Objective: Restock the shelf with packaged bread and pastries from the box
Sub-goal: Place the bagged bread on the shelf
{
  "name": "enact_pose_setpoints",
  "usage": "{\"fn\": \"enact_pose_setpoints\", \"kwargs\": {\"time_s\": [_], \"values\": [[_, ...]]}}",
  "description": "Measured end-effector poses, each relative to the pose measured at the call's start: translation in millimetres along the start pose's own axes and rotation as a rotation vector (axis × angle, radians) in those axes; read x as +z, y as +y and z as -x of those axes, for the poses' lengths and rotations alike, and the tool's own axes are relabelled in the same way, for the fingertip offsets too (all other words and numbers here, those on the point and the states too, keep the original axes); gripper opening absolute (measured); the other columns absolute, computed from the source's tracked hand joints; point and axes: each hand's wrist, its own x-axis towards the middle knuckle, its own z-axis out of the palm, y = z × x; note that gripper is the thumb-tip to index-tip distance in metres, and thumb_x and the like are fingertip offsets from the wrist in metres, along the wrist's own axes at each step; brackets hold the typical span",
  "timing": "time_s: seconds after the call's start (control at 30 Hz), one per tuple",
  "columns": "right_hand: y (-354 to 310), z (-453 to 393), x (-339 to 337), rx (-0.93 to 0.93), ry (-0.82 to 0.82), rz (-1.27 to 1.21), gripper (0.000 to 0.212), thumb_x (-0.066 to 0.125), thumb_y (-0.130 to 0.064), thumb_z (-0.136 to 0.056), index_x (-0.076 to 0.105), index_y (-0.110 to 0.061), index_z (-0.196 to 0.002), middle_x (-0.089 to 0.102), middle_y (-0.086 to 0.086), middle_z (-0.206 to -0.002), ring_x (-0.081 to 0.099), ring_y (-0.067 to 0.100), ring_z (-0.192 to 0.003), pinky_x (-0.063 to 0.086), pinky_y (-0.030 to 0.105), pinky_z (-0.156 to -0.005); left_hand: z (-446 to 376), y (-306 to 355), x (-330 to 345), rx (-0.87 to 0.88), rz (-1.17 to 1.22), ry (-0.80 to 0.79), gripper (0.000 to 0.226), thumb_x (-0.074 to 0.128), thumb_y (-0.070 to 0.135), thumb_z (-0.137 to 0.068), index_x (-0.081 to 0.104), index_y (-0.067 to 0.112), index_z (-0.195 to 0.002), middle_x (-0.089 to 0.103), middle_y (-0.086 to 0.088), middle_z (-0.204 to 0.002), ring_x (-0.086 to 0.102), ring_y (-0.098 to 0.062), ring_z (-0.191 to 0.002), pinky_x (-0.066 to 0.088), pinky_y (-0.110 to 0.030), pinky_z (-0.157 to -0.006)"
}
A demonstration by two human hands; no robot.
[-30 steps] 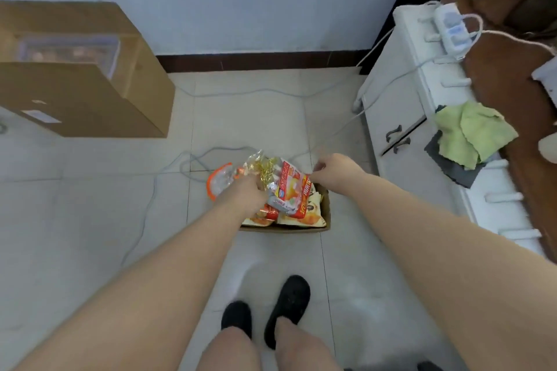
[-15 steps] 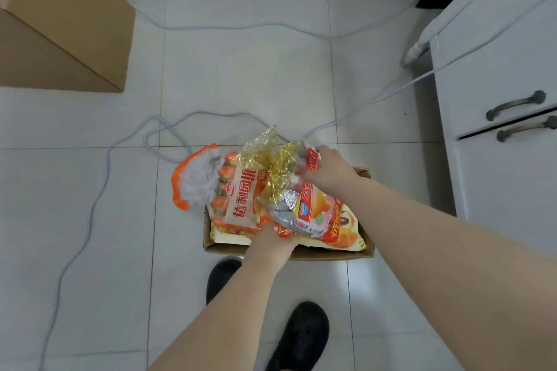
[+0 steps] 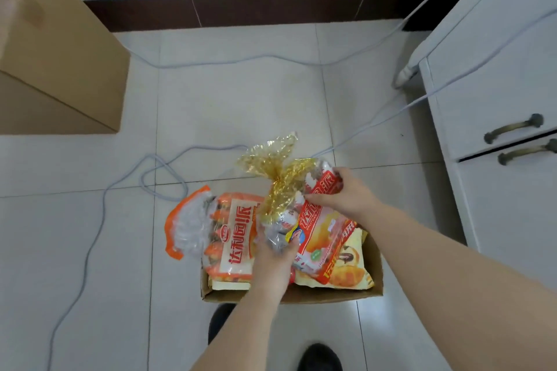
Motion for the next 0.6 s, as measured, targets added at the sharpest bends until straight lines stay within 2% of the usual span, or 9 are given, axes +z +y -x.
{"fn": "enact_pose_setpoints", "kwargs": {"time_s": [0.07,0.13,0.2,0.23,0.3,0.37,0.4,0.47,0.6], "values": [[-24.2,28.7,-25.4,-0.036,0.023,0.004,0.094,0.086,-0.033,-0.065,0.034,-0.017,-0.141,0.057,0.001,-0.124,0.054,0.019,-0.115,0.041,0.028,-0.096,24.8,35.4,-4.1,0.095,-0.026,0.036,0.042,0.06,0.032,-0.09,0.042,0.033,-0.128,0.054,0.002,-0.132,0.052,-0.023,-0.123,0.042,-0.034,-0.101],[-56.7,63.5,-59.7,-0.088,0.049,0.009,0.093,0.088,-0.028,-0.062,0.037,-0.019,-0.139,0.059,-0.005,-0.117,0.056,0.015,-0.109,0.042,0.027,-0.092,58.3,80.4,-3.2,0.171,-0.058,0.1,0.054,0.059,0.033,-0.091,0.038,0.016,-0.138,0.054,-0.001,-0.127,0.053,-0.024,-0.12,0.04,-0.028,-0.089],[-94.1,101.5,-100.9,-0.142,0.098,-0.017,0.082,0.088,-0.021,-0.062,0.043,-0.021,-0.131,0.06,-0.012,-0.103,0.057,0.01,-0.098,0.045,0.025,-0.088,94.8,130.0,-3.1,0.277,-0.083,0.131,0.051,0.059,0.032,-0.09,0.041,0.009,-0.132,0.057,-0.004,-0.115,0.056,-0.021,-0.101,0.037,-0.025,-0.078],[-113.1,123.3,-123.6,-0.168,0.141,-0.039,0.08,0.088,-0.018,-0.063,0.044,-0.022,-0.129,0.061,-0.011,-0.105,0.058,0.011,-0.099,0.047,0.028,-0.09,114.6,156.4,-2.0,0.324,-0.085,0.136,0.047,0.061,0.033,-0.089,0.042,0.01,-0.126,0.059,-0.006,-0.111,0.055,-0.019,-0.093,0.037,-0.025,-0.076],[-152.1,171.2,-170.9,-0.22,0.247,-0.076,0.083,0.087,-0.017,-0.063,0.043,-0.024,-0.132,0.061,-0.007,-0.116,0.059,0.015,-0.105,0.049,0.034,-0.095,155.4,212.8,2.2,0.426,-0.085,0.136,0.042,0.064,0.035,-0.086,0.041,0.011,-0.111,0.061,-0.01,-0.107,0.056,-0.021,-0.087,0.038,-0.027,-0.075],[-186.8,220.8,-213.8,-0.271,0.357,-0.112,0.082,0.087,-0.018,-0.063,0.043,-0.024,-0.132,0.058,-0.009,-0.109,0.056,0.013,-0.099,0.046,0.028,-0.089,200.2,267.6,7.3,0.543,-0.106,0.126,0.041,0.065,0.039,-0.085,0.04,0.011,-0.103,0.058,-0.006,-0.099,0.055,-0.02,-0.085,0.039,-0.027,-0.074],[-201.5,248.7,-233.9,-0.294,0.421,-0.128,0.078,0.087,-0.018,-0.064,0.044,-0.024,-0.13,0.056,-0.01,-0.104,0.054,0.012,-0.096,0.044,0.026,-0.085,226.0,295.3,10.9,0.605,-0.124,0.115,0.04,0.065,0.04,-0.085,0.041,0.011,-0.101,0.056,-0.003,-0.096,0.054,-0.019,-0.083,0.039,-0.026,-0.071],[-225.1,302.7,-269.4,-0.331,0.539,-0.163,0.074,0.086,-0.02,-0.066,0.044,-0.025,-0.127,0.056,-0.01,-0.103,0.056,0.012,-0.097,0.045,0.028,-0.086,280.2,347.3,18.8,0.741,-0.189,0.08,0.038,0.063,0.042,-0.085,0.044,0.013,-0.099,0.054,0.0,-0.094,0.052,-0.017,-0.083,0.038,-0.026,-0.067],[-258.7,402.4,-323.0,-0.394,0.724,-0.284,0.075,0.084,-0.023,-0.069,0.039,-0.026,-0.129,0.058,-0.01,-0.107,0.057,0.013,-0.099,0.049,0.034,-0.089,384.7,424.7,34.5,0.966,-0.31,-0.02,0.038,0.057,0.048,-0.087,0.042,0.016,-0.101,0.051,0.003,-0.093,0.054,-0.018,-0.084,0.047,-0.032,-0.076]]}}
